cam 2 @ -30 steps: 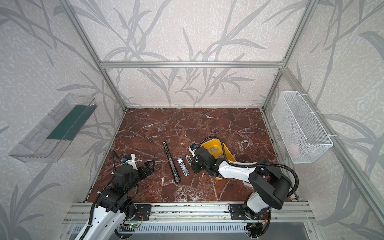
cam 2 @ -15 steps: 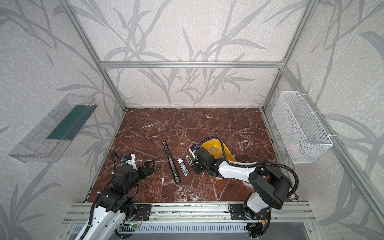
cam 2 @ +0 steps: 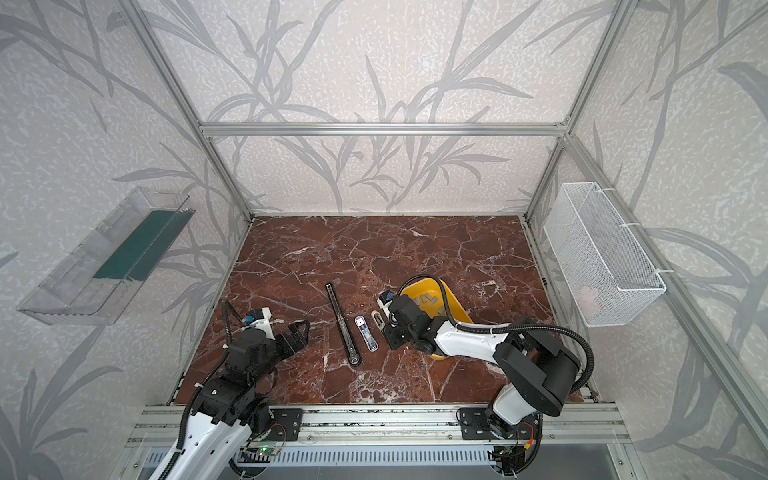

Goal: Load the staples into the stapler
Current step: 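Lower the grey staple strip into the beige stapler's open channel with the right gripper, then open the right gripper to release the strip and raise it away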

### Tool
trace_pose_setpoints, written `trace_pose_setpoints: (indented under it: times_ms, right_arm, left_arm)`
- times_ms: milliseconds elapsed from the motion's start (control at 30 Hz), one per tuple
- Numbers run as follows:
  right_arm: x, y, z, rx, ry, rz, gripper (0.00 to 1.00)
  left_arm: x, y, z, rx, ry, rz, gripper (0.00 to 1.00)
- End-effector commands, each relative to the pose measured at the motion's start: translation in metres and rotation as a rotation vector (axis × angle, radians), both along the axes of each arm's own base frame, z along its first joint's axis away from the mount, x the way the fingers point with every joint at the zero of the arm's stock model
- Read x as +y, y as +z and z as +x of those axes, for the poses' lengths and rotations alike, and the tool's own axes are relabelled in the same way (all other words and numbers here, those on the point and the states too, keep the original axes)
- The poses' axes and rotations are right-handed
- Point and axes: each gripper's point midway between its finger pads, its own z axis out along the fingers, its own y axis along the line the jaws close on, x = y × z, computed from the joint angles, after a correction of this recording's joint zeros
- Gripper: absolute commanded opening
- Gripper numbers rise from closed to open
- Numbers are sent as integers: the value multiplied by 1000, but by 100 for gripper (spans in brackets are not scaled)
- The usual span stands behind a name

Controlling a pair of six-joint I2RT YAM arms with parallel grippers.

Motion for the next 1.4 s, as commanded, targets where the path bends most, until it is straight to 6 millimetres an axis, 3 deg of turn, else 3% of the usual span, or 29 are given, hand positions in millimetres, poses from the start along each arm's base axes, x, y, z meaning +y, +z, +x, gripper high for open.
trace_pose_setpoints:
  times_ms: [0, 1367]
  right_arm:
    - [7, 3, 0, 6, 19, -2, 0]
    - [3, 2, -1, -26, 39, -56, 0]
  left_arm:
    - [2, -4, -1, 7, 15, 1, 99]
    - [2, -5, -1, 8, 12, 0, 99]
